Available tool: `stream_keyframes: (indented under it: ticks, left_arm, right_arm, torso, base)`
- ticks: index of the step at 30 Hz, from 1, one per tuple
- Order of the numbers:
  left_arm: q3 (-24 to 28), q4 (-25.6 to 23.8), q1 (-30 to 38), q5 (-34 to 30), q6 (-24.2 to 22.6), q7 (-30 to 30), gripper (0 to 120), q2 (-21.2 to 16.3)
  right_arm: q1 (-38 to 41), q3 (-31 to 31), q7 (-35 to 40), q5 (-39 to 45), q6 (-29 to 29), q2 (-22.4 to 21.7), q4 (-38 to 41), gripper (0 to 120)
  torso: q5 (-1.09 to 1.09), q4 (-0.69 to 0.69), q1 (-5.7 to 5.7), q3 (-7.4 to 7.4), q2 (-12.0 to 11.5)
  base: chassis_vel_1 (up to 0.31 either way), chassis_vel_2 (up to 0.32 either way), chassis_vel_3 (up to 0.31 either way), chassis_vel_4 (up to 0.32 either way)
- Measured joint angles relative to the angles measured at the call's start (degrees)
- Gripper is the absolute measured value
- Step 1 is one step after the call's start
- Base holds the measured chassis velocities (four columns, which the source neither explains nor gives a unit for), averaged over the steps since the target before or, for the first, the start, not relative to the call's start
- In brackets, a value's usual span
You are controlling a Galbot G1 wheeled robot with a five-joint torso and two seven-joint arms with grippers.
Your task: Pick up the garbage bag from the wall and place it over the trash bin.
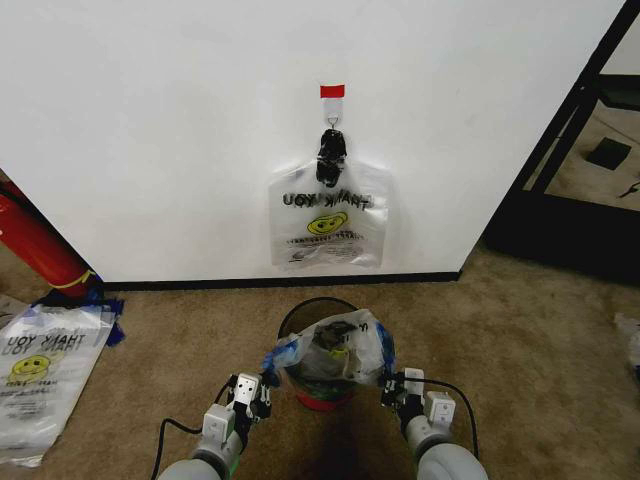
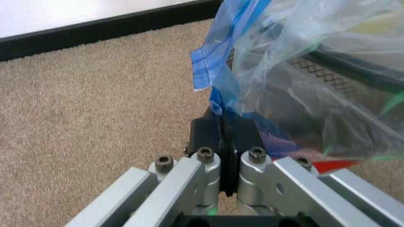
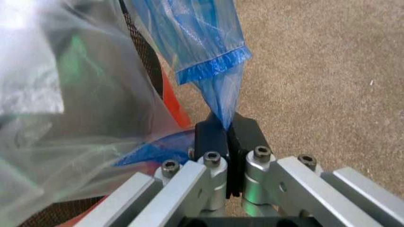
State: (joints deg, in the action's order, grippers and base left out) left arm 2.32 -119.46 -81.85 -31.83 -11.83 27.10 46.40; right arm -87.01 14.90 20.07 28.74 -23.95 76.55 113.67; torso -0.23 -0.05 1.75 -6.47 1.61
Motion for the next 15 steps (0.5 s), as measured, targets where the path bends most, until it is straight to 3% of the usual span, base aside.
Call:
stream_keyframes:
  ticks: [15]
  left_arm:
    - [-0.59,0.58,-0.26,0.22,-1.46,-0.2,0,-1.01]
  right_arm:
    - [0.93,-0.56,-0.29,-0.28,-2.36,-0.39,-1.46,0]
  torso:
    - [0.0,0.0,0.0,0.0,0.0]
  base:
    - [0.0,0.0,0.0,0.0]
